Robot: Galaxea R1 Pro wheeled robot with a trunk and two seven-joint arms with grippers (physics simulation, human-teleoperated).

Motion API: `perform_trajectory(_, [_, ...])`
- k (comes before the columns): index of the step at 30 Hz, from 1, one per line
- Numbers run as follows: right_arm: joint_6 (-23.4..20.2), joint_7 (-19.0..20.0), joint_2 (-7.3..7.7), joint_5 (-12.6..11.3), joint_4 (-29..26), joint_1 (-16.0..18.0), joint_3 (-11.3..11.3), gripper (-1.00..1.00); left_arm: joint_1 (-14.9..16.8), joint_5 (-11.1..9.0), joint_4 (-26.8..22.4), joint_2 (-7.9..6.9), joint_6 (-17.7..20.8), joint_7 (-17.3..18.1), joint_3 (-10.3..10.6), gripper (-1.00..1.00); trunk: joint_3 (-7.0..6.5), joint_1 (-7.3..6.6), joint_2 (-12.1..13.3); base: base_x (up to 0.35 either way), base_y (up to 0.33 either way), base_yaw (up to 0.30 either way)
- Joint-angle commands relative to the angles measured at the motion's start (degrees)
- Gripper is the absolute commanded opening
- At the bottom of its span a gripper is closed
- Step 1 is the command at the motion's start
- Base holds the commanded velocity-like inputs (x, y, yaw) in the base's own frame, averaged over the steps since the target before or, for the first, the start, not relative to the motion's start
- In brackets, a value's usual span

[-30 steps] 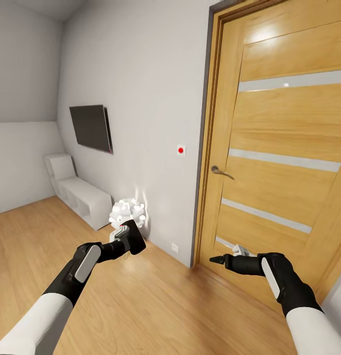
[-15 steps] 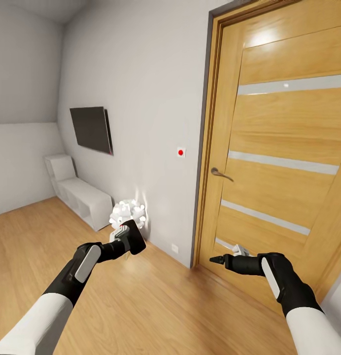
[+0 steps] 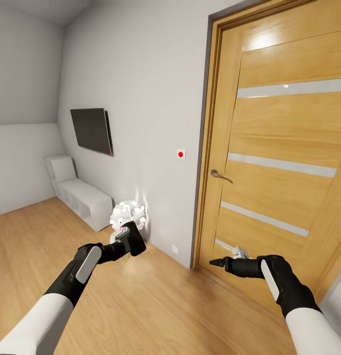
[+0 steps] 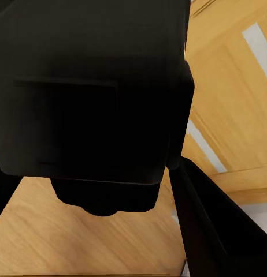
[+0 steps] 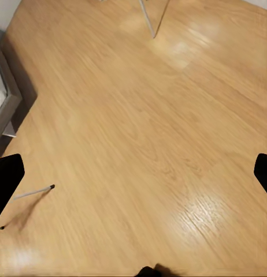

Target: Attach the digital camera to the camera tripod in the bedroom.

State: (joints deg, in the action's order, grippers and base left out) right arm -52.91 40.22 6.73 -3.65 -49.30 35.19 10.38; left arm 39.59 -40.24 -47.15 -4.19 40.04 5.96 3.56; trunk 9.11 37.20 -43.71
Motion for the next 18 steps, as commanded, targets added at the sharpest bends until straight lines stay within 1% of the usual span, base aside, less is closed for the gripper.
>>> perform_trajectory(1, [-0.1, -0.4, 0.0, -0.1, 2.9, 0.0, -0.1, 1.0, 0.0, 0.5, 1.2, -0.1, 0.1, 0.2, 0.1, -1.0, -0.1, -0.21, 0.3, 0.0, 0.0, 0.0])
perform_trajectory(2, [0.6, -0.7, 0.02, 0.2, 5.1, 0.0, -0.2, 1.0, 0.0, 0.6, 2.2, -0.17, 0.1, 0.1, 0.1, -1.0, -0.27, -0.43, 0.7, 0.0, 0.0, 0.0])
perform_trajectory(4, [1.7, -1.1, 0.02, 0.7, 7.5, 0.0, -0.3, 1.0, 0.0, 0.6, 3.2, -0.26, 0.1, -0.1, 0.1, -1.0, -0.63, -0.87, 1.5, 0.0, 0.0, 0.0])
perform_trajectory(5, [3.4, -1.7, 0.03, 1.4, 9.9, 0.0, -0.4, 1.0, 0.0, 0.6, 4.7, -0.38, 0.2, -0.3, 0.1, -1.0, -0.81, -1.09, 1.9, 0.0, 0.0, 0.0])
perform_trajectory(7, [5.5, -2.6, 0.01, 2.6, 12.6, 0.0, -0.4, 1.0, 0.0, 0.6, 7.4, -0.54, 0.2, -0.5, 0.2, -1.0, -1.17, -1.53, 2.7, 0.0, 0.0, 0.0])
perform_trajectory(9, [8.0, -3.7, -0.04, 4.1, 15.5, 0.0, -0.4, 1.0, 0.0, 0.7, 11.2, -0.66, 0.2, -0.6, 0.2, -1.0, -1.53, -1.97, 3.5, 0.0, 0.0, 0.0])
perform_trajectory(10, [10.8, -5.0, -0.08, 5.9, 18.8, 0.0, -0.4, 1.0, 0.0, 0.9, 16.0, -0.71, 0.1, -0.7, 0.3, -1.0, -1.71, -2.19, 3.9, 0.0, 0.0, 0.0])
perform_trajectory(13, [15.2, -7.5, -0.11, 8.4, 24.5, 0.0, -0.4, 1.0, 0.0, 1.3, 23.8, -0.69, -0.5, -0.7, 0.4, -1.0, -2.25, -2.85, 5.2, 0.0, 0.0, 0.0])
perform_trajectory(14, [18.3, -9.4, -0.1, 9.8, 28.9, 0.0, -0.4, 1.0, 0.0, 1.7, 28.9, -0.59, -2.2, -0.7, 0.5, -1.0, -2.43, -3.07, 5.6, 0.0, 0.0, 0.0])
perform_trajectory(18, [25.0, -13.5, -0.04, 11.4, 38.6, 0.0, -0.4, 1.0, 0.0, 3.0, 38.6, -0.4, -8.8, -0.7, 0.5, -1.0, -3.15, -3.95, 7.2, 0.0, 0.0, 0.0])
